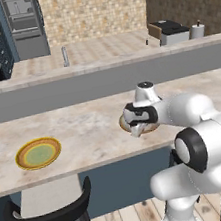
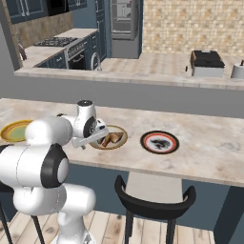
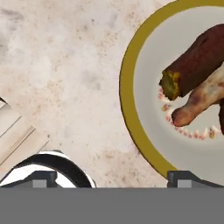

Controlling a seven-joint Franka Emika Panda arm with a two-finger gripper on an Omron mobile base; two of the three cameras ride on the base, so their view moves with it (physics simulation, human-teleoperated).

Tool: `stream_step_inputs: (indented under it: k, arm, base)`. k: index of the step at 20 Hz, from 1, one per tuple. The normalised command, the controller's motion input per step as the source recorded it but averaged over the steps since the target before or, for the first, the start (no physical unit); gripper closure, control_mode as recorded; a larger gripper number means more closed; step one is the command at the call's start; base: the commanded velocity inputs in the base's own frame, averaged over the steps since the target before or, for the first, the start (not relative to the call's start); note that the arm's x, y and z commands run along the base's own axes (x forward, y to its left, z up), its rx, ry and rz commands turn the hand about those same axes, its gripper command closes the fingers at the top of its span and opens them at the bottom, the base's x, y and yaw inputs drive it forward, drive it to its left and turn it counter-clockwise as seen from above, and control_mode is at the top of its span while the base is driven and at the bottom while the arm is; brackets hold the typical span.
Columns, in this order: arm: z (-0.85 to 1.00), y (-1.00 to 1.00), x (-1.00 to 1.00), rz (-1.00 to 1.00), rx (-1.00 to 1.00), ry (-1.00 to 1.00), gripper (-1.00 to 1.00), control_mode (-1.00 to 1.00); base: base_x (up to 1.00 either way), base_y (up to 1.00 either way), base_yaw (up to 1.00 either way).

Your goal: Pick the chicken drumstick and sweet potato from their plates and place them in the bowl. Then put the bowl in the fridge.

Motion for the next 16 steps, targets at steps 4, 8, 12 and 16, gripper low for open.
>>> stream_step_inputs:
  k: [4,8,12,16]
  arm:
    - [-0.07,0.08,0.0,0.15,-0.05,0.0,-1.0,-1.0]
    - [-0.16,0.06,0.0,0.08,-0.1,-0.03,-1.0,-1.0]
    - [-0.11,0.05,0.1,0.01,-0.12,-0.02,-1.0,-1.0]
    - [-0.06,0.04,0.13,-0.01,-0.11,-0.01,-1.0,-1.0]
  base:
    - [0.0,0.0,0.0]
    - [0.0,0.0,0.0]
    - [0.0,0.0,0.0]
    - [0.0,0.0,0.0]
